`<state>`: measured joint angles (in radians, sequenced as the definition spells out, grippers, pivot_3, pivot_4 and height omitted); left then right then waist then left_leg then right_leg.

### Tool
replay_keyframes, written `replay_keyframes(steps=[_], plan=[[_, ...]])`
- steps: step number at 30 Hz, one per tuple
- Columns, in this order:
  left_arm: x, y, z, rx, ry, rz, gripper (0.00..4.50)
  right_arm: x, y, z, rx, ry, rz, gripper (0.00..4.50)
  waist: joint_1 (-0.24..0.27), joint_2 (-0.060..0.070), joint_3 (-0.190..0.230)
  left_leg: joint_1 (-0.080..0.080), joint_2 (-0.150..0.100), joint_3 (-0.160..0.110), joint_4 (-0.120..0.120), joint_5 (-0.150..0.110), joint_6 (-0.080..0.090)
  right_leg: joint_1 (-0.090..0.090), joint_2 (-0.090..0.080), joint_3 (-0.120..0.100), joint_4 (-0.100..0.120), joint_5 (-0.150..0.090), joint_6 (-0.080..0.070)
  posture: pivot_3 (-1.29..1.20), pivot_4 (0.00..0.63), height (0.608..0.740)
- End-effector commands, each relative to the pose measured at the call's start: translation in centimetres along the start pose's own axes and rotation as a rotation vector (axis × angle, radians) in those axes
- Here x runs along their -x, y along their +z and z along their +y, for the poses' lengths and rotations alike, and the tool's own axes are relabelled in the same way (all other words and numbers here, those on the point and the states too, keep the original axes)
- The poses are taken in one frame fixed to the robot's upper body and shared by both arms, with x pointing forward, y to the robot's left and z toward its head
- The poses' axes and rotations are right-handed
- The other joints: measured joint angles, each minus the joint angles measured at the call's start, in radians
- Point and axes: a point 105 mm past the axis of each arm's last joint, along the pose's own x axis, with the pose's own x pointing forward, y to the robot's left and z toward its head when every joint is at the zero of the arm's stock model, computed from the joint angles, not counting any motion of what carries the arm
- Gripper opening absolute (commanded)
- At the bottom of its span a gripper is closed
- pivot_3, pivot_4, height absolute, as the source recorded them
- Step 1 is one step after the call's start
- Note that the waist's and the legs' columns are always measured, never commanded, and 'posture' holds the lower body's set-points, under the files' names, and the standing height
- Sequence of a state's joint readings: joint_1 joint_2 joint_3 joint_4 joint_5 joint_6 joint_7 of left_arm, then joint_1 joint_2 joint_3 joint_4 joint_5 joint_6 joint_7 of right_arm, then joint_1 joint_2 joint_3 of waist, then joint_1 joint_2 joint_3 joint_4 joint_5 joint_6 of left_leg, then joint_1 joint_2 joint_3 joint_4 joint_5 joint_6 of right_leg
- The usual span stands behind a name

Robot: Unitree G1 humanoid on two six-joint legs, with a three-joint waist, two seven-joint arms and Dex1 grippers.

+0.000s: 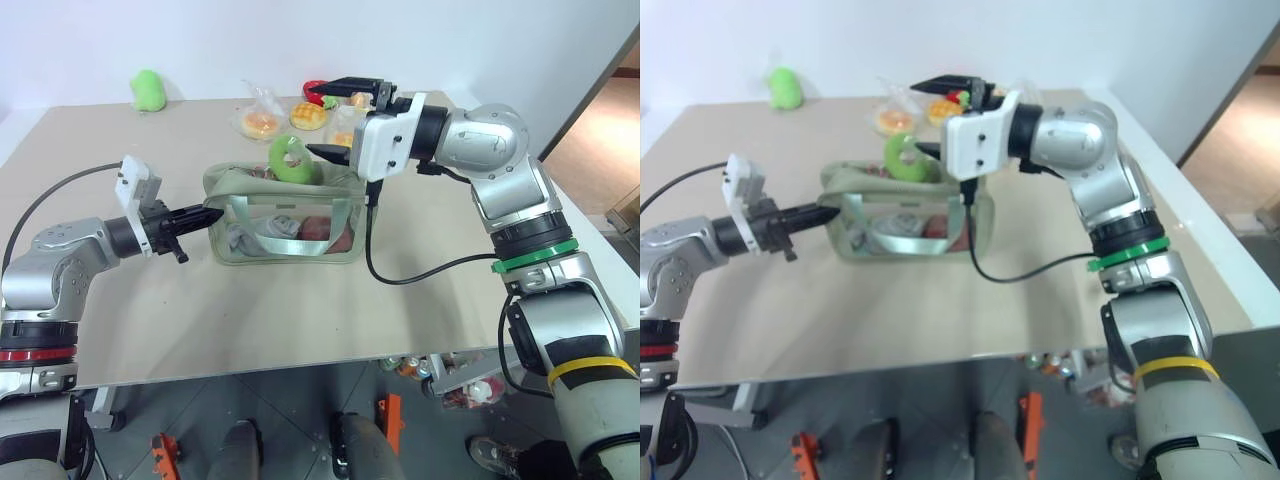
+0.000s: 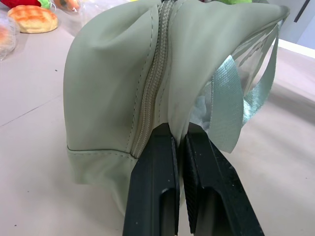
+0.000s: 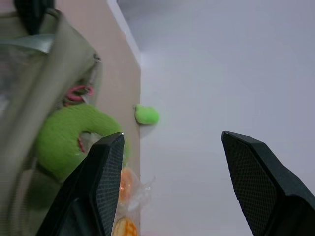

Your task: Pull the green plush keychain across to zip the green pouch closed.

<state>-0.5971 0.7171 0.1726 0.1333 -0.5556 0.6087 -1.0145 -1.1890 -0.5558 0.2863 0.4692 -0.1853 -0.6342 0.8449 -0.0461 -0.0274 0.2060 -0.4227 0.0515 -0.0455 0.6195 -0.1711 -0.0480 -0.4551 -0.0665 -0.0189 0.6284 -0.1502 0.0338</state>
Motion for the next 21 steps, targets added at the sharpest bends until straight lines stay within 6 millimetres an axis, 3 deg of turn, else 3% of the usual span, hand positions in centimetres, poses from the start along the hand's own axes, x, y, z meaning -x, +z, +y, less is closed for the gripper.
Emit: replay_keyframes(steps=[1, 12, 21], plan=[[0.7, 1.7, -0.1, -0.042, 0.007, -0.044, 0.0, -0.1, 0.4, 0.2, 0.05, 0.028, -0.018, 3.25, 0.0, 0.0, 0.0, 0.0, 0.0, 0.0, 0.0, 0.0, 0.0, 0.0, 0.002, 0.003, 0.0, 0.0, 0.0, 0.0, 0.15, 0.74], [0.7, 1.7, -0.2, -0.042, 0.008, -0.046, 0.0, -0.7, -1.6, 1.7, 0.051, 0.067, 0.03, 3.25, -0.001, 0.0, 0.0, 0.001, 0.0, 0.0, 0.0, 0.0, 0.0, 0.0, 0.009, 0.013, 0.0, 0.0, 0.0, 0.0, 0.15, 0.74], [0.7, 1.9, -0.3, -0.039, 0.014, -0.057, 0.0, -1.8, -1.4, 2.2, 0.094, 0.099, 0.002, 3.25, -0.001, 0.0, 0.0, 0.001, 0.0, 0.0, 0.0, 0.0, 0.0, 0.0, 0.009, 0.014, 0.0, 0.0, 0.0, 0.0, 0.15, 0.74]])
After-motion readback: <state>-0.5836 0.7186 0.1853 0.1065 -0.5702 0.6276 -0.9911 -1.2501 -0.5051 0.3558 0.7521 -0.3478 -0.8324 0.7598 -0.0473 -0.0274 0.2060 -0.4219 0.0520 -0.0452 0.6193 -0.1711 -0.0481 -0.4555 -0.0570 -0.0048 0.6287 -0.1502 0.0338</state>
